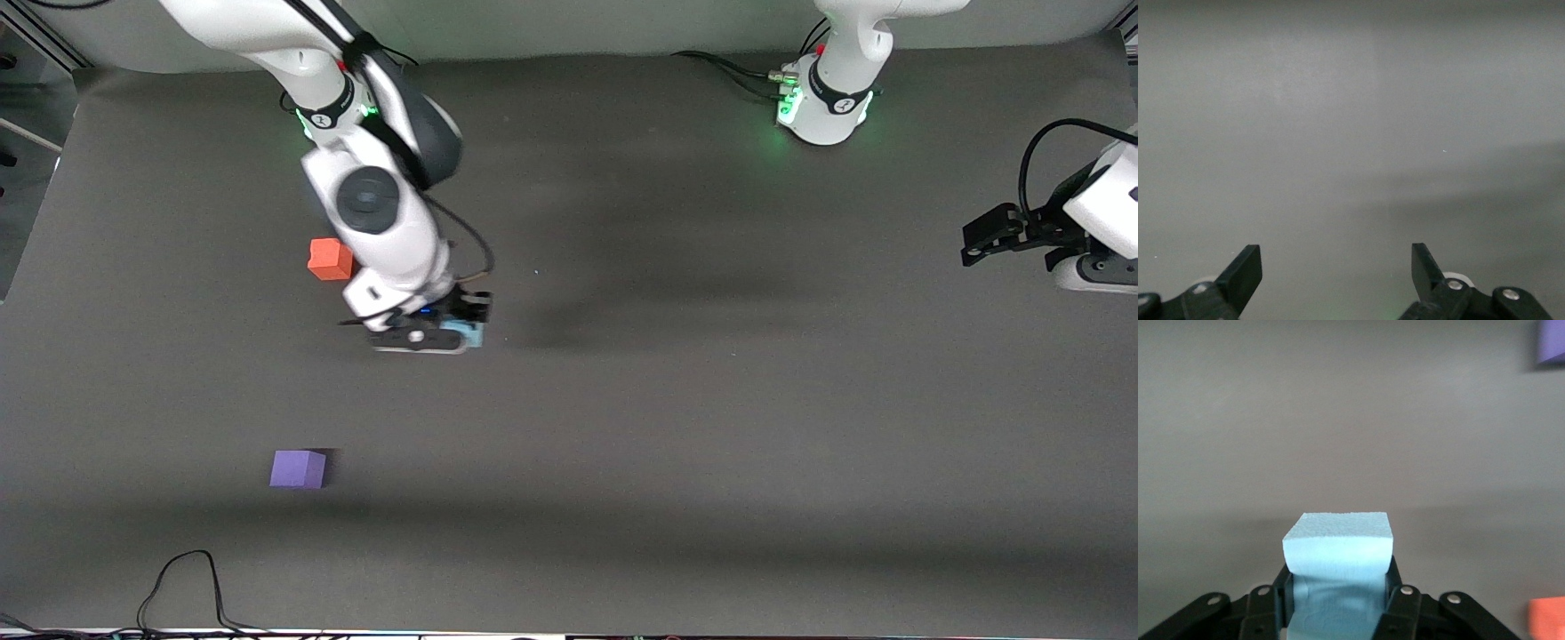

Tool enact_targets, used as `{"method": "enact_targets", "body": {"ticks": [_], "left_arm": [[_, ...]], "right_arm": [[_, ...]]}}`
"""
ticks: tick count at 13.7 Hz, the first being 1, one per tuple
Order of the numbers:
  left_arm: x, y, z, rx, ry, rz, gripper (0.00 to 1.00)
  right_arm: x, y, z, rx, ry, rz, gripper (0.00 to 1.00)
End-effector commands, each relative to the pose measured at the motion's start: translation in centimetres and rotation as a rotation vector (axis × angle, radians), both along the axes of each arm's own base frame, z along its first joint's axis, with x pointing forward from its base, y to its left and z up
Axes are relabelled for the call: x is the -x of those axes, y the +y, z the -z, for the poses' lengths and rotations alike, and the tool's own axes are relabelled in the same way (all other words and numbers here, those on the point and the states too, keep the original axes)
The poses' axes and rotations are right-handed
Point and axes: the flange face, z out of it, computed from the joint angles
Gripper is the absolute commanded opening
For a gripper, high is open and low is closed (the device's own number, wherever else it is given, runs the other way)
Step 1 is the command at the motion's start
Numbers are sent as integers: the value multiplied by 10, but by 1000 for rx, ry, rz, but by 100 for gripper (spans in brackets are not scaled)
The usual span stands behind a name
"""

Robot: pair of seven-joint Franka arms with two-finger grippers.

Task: Place blue block between orange and purple blocks
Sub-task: 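Carry the blue cube with the right gripper toward the orange cube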

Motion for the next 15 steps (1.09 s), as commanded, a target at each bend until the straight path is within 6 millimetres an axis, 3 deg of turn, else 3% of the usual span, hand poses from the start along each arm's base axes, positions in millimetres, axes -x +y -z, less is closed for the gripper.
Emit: {"method": "enact_targets", "body": {"ticks": [1, 3, 4, 5, 7, 8, 12, 15], "left_arm": [[1, 1, 2, -13, -9, 19, 100], [-3, 5, 5, -13, -7, 16, 100], [-4, 5, 5, -12, -13, 29, 100], [-5, 5, 4, -12, -21, 46, 100], [-6, 5, 6, -12, -23, 46, 100], [-7, 6, 6, -12, -21, 45, 100], [-6, 6, 7, -12, -18, 42, 100], [-6, 5, 8, -12, -12, 34, 100]], "right_arm": [[-7, -70, -43, -74, 17, -15, 47], [-13, -134, -60, -79, 26, -32, 47], [-13, -158, -60, -73, 36, -38, 47], [-13, -185, -54, -71, 42, -29, 47], [-14, -222, -33, -68, 40, -47, 47], [-11, -232, -14, -64, 40, -34, 47], [12, -240, 82, -50, -18, -14, 47], [11, -241, 130, -31, -10, -15, 47]]}}
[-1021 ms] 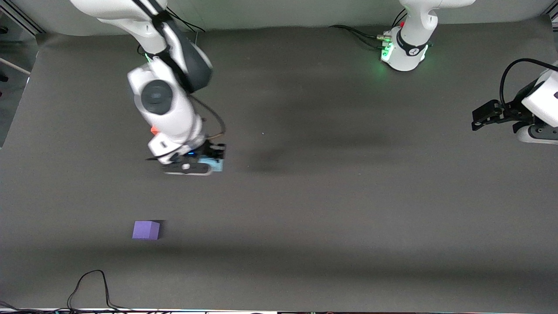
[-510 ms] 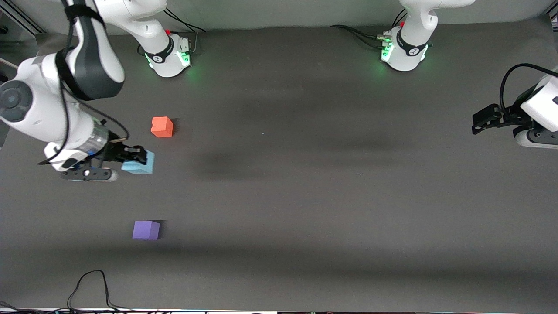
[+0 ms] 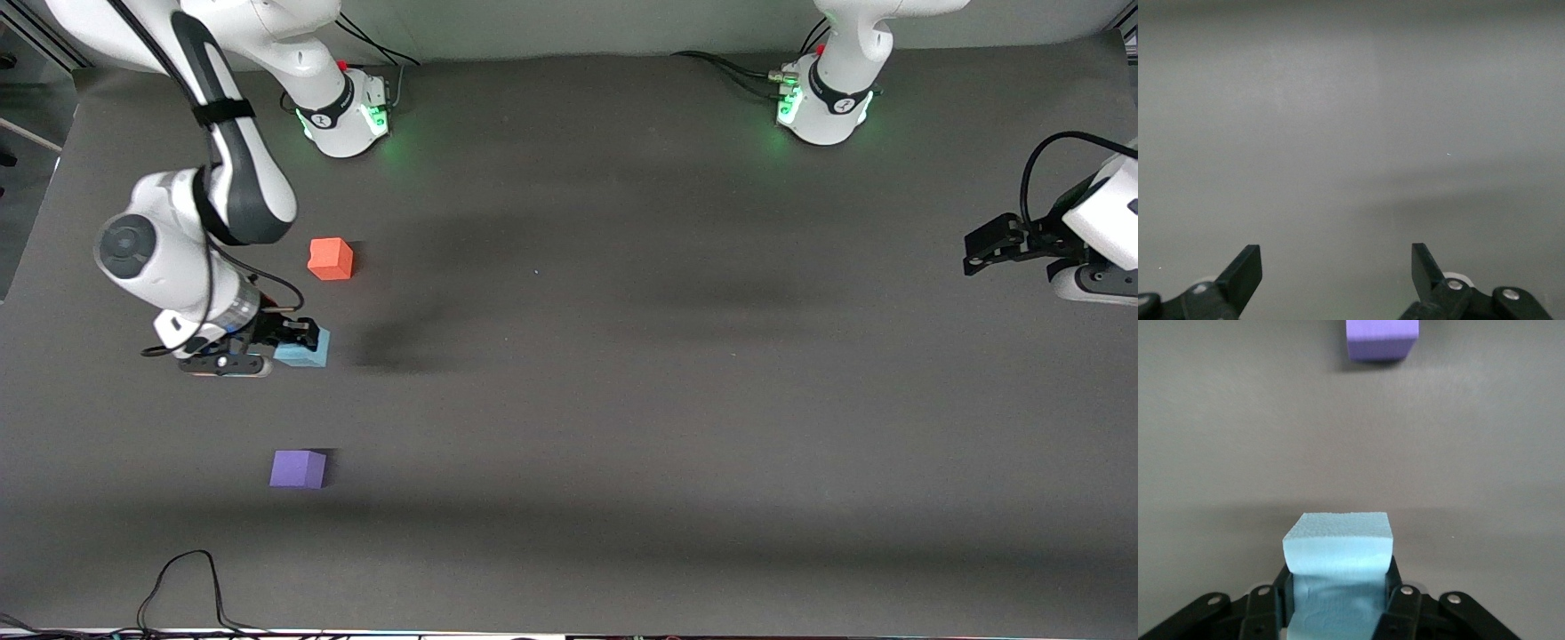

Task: Place blue block between orange and purple blocks
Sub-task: 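Lower the blue cube between the orange and purple cubes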

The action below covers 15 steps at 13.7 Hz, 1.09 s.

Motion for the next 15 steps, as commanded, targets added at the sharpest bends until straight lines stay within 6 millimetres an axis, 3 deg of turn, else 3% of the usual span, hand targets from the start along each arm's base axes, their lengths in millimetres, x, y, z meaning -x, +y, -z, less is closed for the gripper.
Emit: {"method": "enact_targets", "body": {"ticks": [1, 4, 10, 12, 13, 15], "left_arm": [[2, 0, 0, -11, -4, 6, 100], [3, -2, 0, -11, -4, 5, 100], [2, -3, -1, -11, -7, -7, 100], [2, -2, -1, -11, -9, -9, 100], [2, -2, -1, -11, -9, -9, 100], [2, -2, 0, -11, -7, -9, 100]], "right_arm": [[-3, -1, 31, 0, -7, -7, 47], [-4, -7, 60, 14, 0, -61, 48], [5, -15, 92, 30, -9, -56, 53], [4, -17, 94, 31, -11, -51, 79], [4, -18, 94, 32, -9, -48, 100], [3, -17, 83, 27, -17, -40, 100]]}}
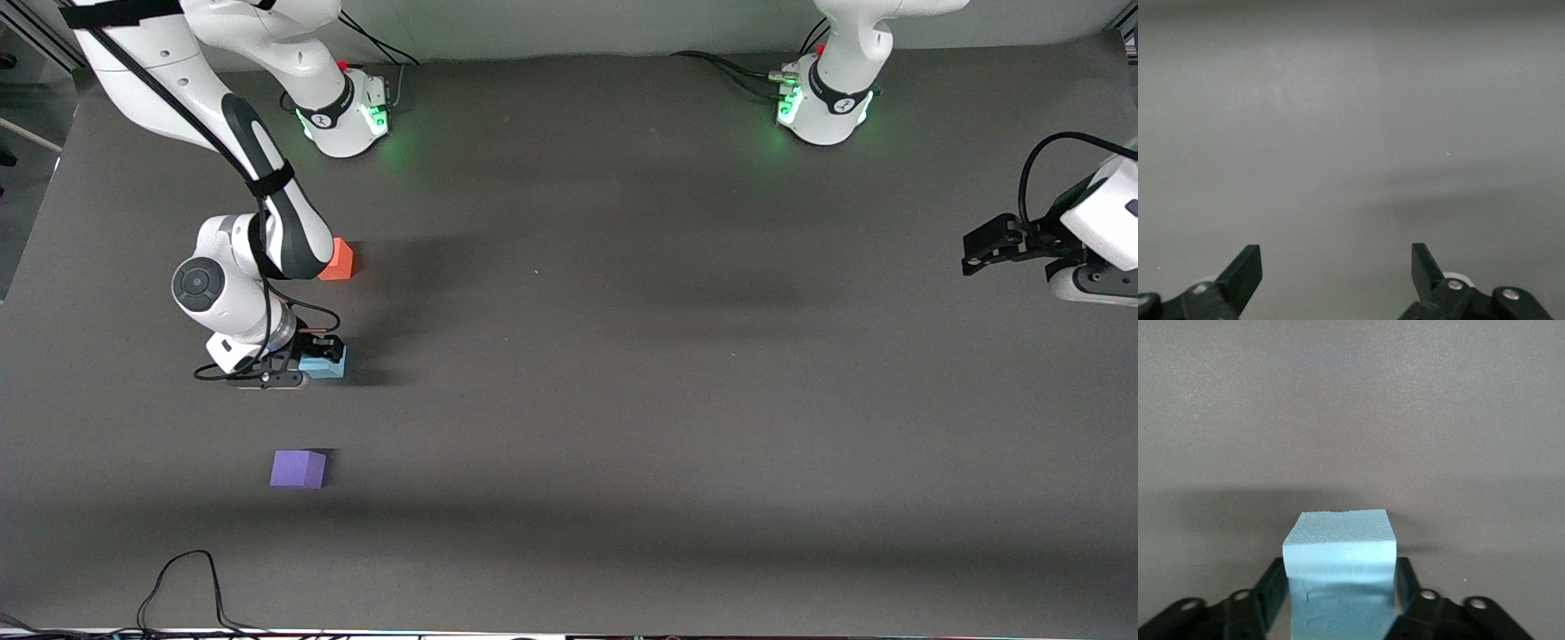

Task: Place blue block between orange and purple blocks
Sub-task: 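Open the right gripper and withdraw it from the blue cube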

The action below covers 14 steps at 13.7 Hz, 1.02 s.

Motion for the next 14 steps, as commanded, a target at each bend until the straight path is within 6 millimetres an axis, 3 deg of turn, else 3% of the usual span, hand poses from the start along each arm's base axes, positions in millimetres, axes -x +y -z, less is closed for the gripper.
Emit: {"method": "enact_targets", "body": {"ticks": [1, 3, 10, 14], "left_arm": [[2, -1, -1, -11, -10, -8, 100], [2, -2, -1, -10, -10, -7, 100], [3, -3, -2, -7, -13, -7, 100], [3, -4, -2, -7, -13, -6, 100]], "right_arm": [[-2, -1, -24, -20, -35, 7, 100], [-4, -1, -60, -36, -53, 10, 100], [21, -8, -241, -71, -76, -35, 100], [30, -13, -337, -40, 0, -72, 100]]}}
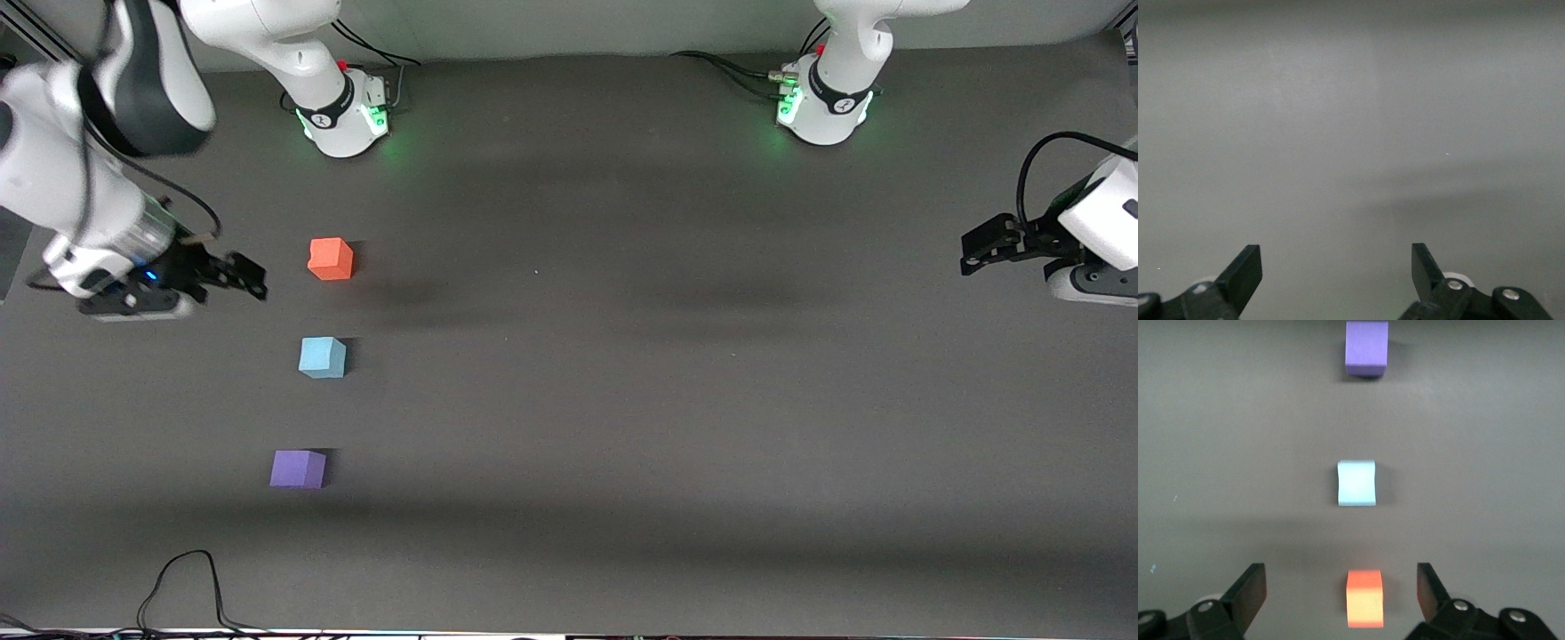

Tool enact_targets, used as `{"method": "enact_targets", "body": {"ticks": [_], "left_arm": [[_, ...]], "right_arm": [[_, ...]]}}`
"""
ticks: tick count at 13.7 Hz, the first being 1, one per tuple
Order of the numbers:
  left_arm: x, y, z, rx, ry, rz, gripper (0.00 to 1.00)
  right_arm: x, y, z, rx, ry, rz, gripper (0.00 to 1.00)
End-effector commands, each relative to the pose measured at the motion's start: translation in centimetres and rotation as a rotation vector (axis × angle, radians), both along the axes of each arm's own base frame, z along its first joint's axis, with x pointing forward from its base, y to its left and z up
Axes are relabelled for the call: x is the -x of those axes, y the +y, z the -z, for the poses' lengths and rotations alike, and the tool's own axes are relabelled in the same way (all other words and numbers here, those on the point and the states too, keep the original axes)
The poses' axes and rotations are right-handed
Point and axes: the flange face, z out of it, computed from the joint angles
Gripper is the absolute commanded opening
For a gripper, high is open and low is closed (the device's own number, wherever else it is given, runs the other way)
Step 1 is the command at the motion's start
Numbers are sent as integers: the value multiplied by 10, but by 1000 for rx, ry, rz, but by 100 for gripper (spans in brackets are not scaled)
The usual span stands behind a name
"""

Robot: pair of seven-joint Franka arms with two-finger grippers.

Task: Place blue block between orange and purple blocks
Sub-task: 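Open the right gripper and withdraw it from the blue cube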

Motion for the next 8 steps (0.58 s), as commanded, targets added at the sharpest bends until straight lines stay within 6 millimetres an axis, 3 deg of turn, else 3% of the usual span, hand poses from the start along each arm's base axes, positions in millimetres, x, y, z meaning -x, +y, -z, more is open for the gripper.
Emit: {"method": "enact_targets", "body": {"ticks": [1, 6, 8], "left_arm": [[3, -3, -2, -7, -12, -8, 100], [3, -2, -2, -7, -12, -10, 100], [2, -2, -1, -7, -11, -8, 100]], "right_arm": [[5, -2, -49, 11, 11, -60, 100], [37, -7, -110, -14, -7, -47, 100], [39, -11, -114, -14, 1, -41, 100]]}}
